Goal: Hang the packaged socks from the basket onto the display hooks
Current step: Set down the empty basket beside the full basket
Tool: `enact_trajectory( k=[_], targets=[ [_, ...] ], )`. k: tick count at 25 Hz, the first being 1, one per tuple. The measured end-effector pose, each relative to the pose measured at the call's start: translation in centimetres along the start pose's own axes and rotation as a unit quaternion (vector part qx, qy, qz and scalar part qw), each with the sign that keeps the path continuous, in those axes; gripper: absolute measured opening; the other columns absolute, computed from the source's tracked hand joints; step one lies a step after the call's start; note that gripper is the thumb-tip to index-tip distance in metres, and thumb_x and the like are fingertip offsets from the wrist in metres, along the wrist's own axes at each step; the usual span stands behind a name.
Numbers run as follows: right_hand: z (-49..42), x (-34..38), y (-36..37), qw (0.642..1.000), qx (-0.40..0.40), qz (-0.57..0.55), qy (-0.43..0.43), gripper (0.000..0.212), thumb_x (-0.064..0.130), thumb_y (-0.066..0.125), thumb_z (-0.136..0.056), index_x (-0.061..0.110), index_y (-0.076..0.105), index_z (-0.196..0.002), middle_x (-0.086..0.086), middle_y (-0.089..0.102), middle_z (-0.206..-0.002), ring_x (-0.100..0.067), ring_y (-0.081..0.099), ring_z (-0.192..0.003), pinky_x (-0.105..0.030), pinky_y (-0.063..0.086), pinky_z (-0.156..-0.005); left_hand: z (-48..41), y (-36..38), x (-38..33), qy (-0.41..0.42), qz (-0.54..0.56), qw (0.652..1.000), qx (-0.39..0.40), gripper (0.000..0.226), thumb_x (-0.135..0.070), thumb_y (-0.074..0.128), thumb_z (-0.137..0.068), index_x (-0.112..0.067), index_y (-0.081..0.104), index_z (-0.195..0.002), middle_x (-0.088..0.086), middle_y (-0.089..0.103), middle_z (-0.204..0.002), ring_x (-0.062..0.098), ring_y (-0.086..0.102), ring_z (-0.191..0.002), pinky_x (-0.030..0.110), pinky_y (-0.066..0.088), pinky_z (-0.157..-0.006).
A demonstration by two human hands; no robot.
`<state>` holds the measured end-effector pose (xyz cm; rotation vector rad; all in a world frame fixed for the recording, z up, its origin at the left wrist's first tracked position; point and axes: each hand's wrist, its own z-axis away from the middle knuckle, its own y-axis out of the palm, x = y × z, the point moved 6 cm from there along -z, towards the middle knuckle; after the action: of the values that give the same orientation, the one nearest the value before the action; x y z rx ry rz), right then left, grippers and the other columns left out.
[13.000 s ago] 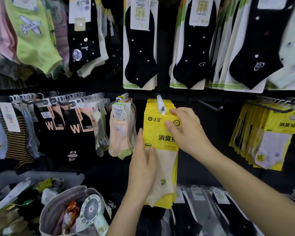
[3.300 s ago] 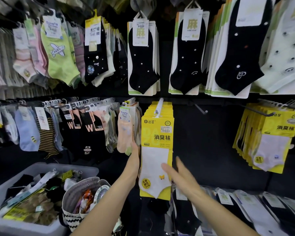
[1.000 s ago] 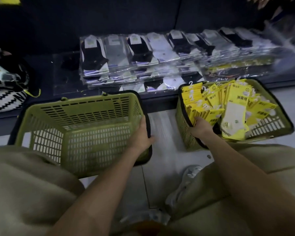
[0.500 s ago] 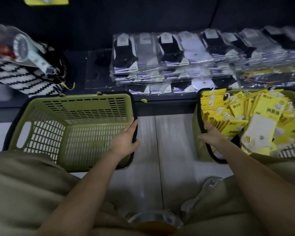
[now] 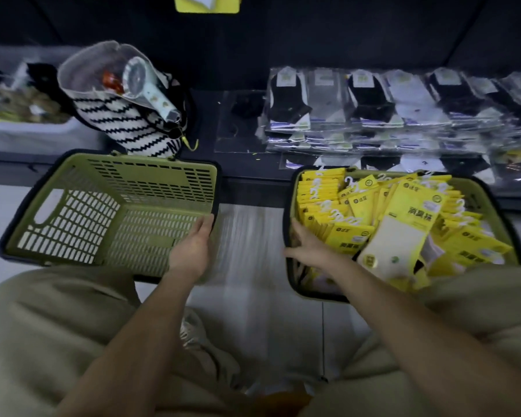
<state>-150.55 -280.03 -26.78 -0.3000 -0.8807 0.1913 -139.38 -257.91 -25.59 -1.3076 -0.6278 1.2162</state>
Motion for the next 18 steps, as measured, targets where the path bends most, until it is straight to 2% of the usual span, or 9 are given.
enact_trajectory(
  k=[3,5,7,9,11,13,15,16,18],
  targets=[
    [-0.1,1.8,4.1,0.997,0.064,-0.017,-0.040,0.089,0.020,0.067,-0.085,0.022,0.007,-0.150,0.001,0.015,-0.156,-0.016,0.021,-0.142,-0.022,0.019,-0.109,0.1,-0.8,1.9,-0.076,0.003,0.997,0.004,0.064,-0.007,0.039,-0.092,-0.026,0.015,-0.149,0.002,0.015,-0.158,0.033,0.042,-0.129,0.045,0.042,-0.099],
    [0.6,1.5,4.2,0.997,0.052,-0.015,-0.056,0.080,0.017,0.065,-0.086,0.019,0.017,-0.149,-0.002,0.023,-0.154,-0.019,0.033,-0.137,-0.028,0.029,-0.110,0.0,-1.4,0.2,-0.053,-0.028,0.998,-0.035,0.059,-0.017,0.044,-0.093,-0.020,0.022,-0.148,0.007,0.015,-0.157,0.035,0.028,-0.136,0.046,0.030,-0.108],
    [1.8,0.7,2.3,0.998,0.004,-0.040,-0.057,0.067,0.012,0.062,-0.088,0.016,0.029,-0.145,-0.007,0.036,-0.148,-0.022,0.048,-0.125,-0.030,0.042,-0.098,-0.1,-1.7,-3.6,0.032,-0.022,0.996,-0.077,0.051,-0.026,0.044,-0.094,-0.014,0.034,-0.142,0.010,0.021,-0.155,0.033,0.026,-0.138,0.044,0.025,-0.111],
    [3.3,-0.6,-1.0,0.995,-0.075,-0.034,-0.056,0.051,0.010,0.058,-0.090,0.012,0.042,-0.138,-0.011,0.048,-0.138,-0.022,0.056,-0.114,-0.027,0.044,-0.089,0.1,-1.2,-7.8,0.117,-0.011,0.990,-0.082,0.048,-0.028,0.043,-0.094,-0.012,0.039,-0.139,0.011,0.026,-0.154,0.030,0.026,-0.139,0.041,0.025,-0.112],
    [4.8,-2.5,-5.0,0.982,-0.182,-0.013,-0.043,0.035,0.012,0.057,-0.090,0.010,0.054,-0.125,-0.013,0.059,-0.123,-0.025,0.059,-0.107,-0.032,0.045,-0.090,0.6,-0.1,-11.6,0.171,0.009,0.983,-0.062,0.048,-0.028,0.043,-0.095,-0.013,0.039,-0.140,0.008,0.026,-0.154,0.026,0.024,-0.141,0.039,0.024,-0.114],
    [6.8,-4.8,-8.9,0.954,-0.298,-0.028,-0.003,0.025,0.014,0.058,-0.089,0.009,0.059,-0.113,-0.012,0.065,-0.106,-0.026,0.061,-0.096,-0.038,0.046,-0.088,1.8,1.2,-14.9,0.204,0.034,0.978,-0.040,0.048,-0.025,0.046,-0.094,-0.013,0.040,-0.140,0.007,0.028,-0.153,0.025,0.024,-0.140,0.039,0.024,-0.114],
    [8.1,-6.6,-11.5,0.929,-0.365,-0.047,0.035,0.012,0.017,0.060,-0.088,0.012,0.060,-0.099,-0.004,0.060,-0.085,-0.021,0.055,-0.080,-0.032,0.044,-0.072,3.2,2.7,-17.4,0.213,0.071,0.974,-0.029,0.048,-0.023,0.050,-0.092,-0.013,0.042,-0.138,0.006,0.030,-0.152,0.025,0.027,-0.139,0.039,0.027,-0.113],
    [8.2,-7.0,-12.4,0.927,-0.367,-0.054,0.052,0.005,0.018,0.060,-0.087,0.017,0.055,-0.084,0.000,0.053,-0.073,-0.019,0.049,-0.072,-0.029,0.039,-0.061,3.8,3.4,-18.5,0.218,0.091,0.971,-0.023,0.048,-0.023,0.050,-0.091,-0.013,0.043,-0.138,0.006,0.032,-0.151,0.024,0.029,-0.137,0.038,0.029,-0.112],
    [7.0,-7.4,-13.8,0.935,-0.347,-0.043,0.061,0.031,0.018,0.059,-0.086,0.023,0.037,-0.064,0.002,0.039,-0.059,-0.019,0.042,-0.061,-0.028,0.031,-0.051,4.2,4.5,-21.0,0.224,0.152,0.963,0.001,0.047,-0.023,0.051,-0.092,-0.011,0.042,-0.137,0.006,0.036,-0.148,0.023,0.034,-0.134,0.031,0.030,-0.108]
  ],
)
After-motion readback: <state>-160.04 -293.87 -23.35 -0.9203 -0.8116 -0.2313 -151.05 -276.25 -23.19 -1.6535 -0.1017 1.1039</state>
